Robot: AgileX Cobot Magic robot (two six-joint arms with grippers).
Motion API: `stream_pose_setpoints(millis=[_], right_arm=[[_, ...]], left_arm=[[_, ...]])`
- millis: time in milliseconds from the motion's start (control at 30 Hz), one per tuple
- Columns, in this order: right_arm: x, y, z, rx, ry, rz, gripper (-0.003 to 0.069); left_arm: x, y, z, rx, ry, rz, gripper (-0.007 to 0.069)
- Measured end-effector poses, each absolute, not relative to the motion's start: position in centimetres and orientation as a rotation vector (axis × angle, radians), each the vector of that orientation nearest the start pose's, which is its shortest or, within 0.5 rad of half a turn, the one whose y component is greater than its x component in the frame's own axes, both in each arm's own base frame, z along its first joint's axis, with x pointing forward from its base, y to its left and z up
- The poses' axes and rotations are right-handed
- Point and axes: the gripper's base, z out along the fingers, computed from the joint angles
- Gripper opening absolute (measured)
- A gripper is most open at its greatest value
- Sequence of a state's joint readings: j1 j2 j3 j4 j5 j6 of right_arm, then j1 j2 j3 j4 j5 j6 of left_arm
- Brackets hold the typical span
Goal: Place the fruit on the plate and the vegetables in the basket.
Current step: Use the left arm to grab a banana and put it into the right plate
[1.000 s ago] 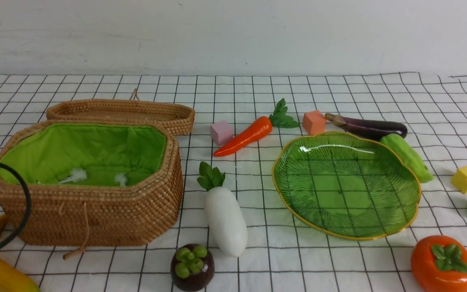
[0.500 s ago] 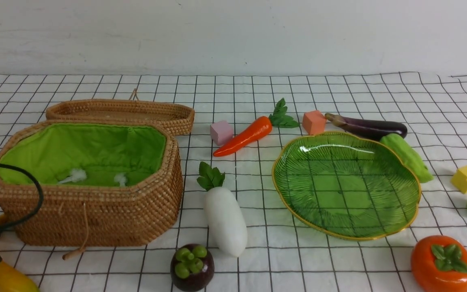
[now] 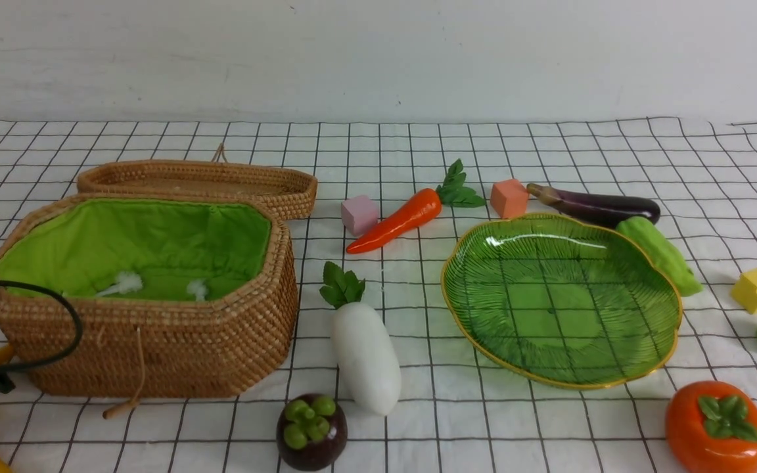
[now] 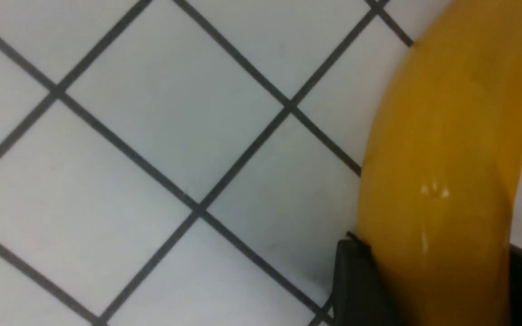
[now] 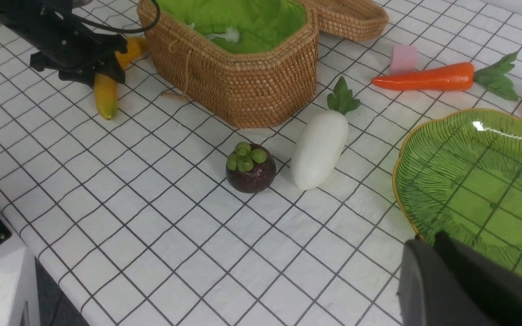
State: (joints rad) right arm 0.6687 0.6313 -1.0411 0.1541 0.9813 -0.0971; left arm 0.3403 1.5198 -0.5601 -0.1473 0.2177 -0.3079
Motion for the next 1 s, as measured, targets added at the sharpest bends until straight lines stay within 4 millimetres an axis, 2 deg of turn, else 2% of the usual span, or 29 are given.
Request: stream_pose_setpoints(millis=[767,1000], right_arm=[[5.90,6.19,41.78,-0.775,1.944,0.541,0.0062],[5.88,6.21,41.78,-0.775,1.945,0.544,0.0069]], left_arm=[[23.36,7.99,14.84,-1.007,2.451,-0.073,0.0330],[22.84,8.06,15.62,-0.988,2.437,-0.062,0.0329]])
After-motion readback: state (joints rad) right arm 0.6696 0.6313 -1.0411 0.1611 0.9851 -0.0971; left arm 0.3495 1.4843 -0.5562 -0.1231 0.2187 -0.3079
